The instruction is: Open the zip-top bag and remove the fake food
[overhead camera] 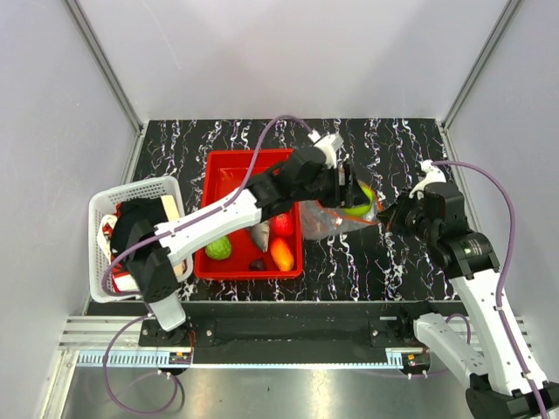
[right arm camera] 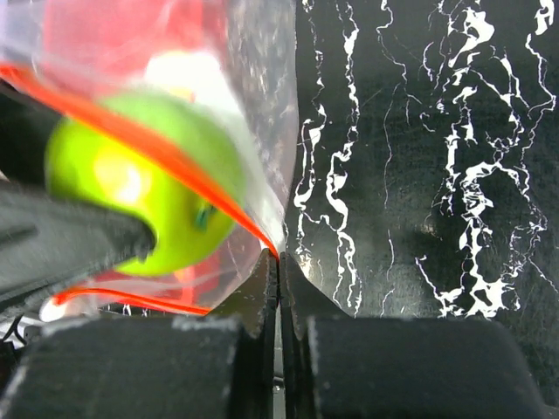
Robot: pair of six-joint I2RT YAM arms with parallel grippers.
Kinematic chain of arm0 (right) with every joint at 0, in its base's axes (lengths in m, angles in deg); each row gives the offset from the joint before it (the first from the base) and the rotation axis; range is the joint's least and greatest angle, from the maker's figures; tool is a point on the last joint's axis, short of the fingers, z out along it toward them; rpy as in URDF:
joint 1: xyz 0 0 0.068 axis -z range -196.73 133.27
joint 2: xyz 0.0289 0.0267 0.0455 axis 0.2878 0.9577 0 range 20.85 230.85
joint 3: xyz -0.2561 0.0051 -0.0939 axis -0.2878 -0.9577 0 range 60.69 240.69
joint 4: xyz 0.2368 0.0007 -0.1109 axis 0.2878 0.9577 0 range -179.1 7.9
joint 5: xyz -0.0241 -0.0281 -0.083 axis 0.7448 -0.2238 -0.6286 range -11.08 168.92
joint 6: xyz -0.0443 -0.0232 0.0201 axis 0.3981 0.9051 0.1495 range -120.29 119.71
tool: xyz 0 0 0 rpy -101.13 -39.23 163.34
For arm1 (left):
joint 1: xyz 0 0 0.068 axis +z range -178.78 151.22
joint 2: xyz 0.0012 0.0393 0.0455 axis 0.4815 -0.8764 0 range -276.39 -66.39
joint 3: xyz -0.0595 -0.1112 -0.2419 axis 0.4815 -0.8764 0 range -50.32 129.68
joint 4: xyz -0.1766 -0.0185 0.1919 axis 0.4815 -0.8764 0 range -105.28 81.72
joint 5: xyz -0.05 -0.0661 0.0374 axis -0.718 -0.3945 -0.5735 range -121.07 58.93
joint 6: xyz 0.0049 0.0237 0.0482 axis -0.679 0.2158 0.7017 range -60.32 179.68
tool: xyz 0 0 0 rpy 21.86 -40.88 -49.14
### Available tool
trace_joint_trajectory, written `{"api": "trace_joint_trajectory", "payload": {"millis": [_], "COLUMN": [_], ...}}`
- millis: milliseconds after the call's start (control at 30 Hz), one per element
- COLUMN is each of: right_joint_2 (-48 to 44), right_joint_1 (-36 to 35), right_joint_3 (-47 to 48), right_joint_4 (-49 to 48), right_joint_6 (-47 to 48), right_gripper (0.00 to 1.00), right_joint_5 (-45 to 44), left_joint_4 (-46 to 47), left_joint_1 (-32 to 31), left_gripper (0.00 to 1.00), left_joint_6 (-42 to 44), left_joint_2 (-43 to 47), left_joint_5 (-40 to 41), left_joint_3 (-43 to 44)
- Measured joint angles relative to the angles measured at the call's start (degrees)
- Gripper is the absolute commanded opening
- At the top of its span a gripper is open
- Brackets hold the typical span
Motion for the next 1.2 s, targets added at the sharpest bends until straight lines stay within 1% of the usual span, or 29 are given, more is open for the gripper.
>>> {"api": "trace_joint_trajectory", "payload": {"millis": [67, 167, 233, 367, 467, 533, 633, 767, 867, 1000, 1200], "right_joint_2": [0.5, 1.4, 1.7, 2.3, 2.6, 2.6, 2.6, 2.5, 2.5, 1.9, -0.7], "right_joint_1": [0.0, 0.0, 0.0, 0.0, 0.0, 0.1, 0.1, 0.1, 0.1, 0.1, 0.1], "right_joint_3": [0.2, 0.8, 1.0, 1.4, 2.3, 3.3, 4.7, 5.1, 5.1, 5.1, 4.9], "right_joint_4": [-0.2, -0.1, 0.5, 2.1, 2.9, 3.8, 3.8, 3.3, 3.2, 1.6, -1.6], "right_joint_6": [0.0, 0.1, 0.2, 0.6, 1.2, 1.7, 2.2, 2.7, 2.9, 2.9, 3.1], "right_gripper": [0.00, 0.00, 0.00, 0.00, 0.00, 0.00, 0.00, 0.00, 0.00, 0.00, 0.00], "right_joint_5": [-0.2, -0.6, -1.1, -2.6, -4.5, -5.3, -5.5, -3.9, -1.8, 1.7, 8.0], "left_joint_4": [-3.8, -10.2, -12.4, -15.1, -14.3, -11.5, -6.9, -2.8, -1.0, 0.0, 0.0], "left_joint_1": [-1.4, -4.2, -5.8, -8.5, -10.1, -10.8, -11.1, -11.2, -11.2, -11.2, -11.2], "left_gripper": [0.00, 0.00, 0.00, 0.00, 0.00, 0.00, 0.00, 0.00, 0.00, 0.00, 0.00], "left_joint_6": [0.2, 2.8, 4.4, 8.8, 13.6, 16.6, 20.7, 26.0, 29.4, 33.4, 35.3], "left_joint_2": [-2.9, -6.6, -7.9, -8.2, -7.9, -6.2, -2.1, 0.6, 1.2, 1.2, 1.1], "left_joint_5": [3.9, 10.5, 13.6, 15.5, 15.0, 14.3, 11.5, 7.8, 6.0, 2.1, -3.0], "left_joint_3": [6.3, 14.8, 17.5, 18.0, 16.3, 11.2, 0.2, -7.4, -8.1, -6.3, -3.9]}}
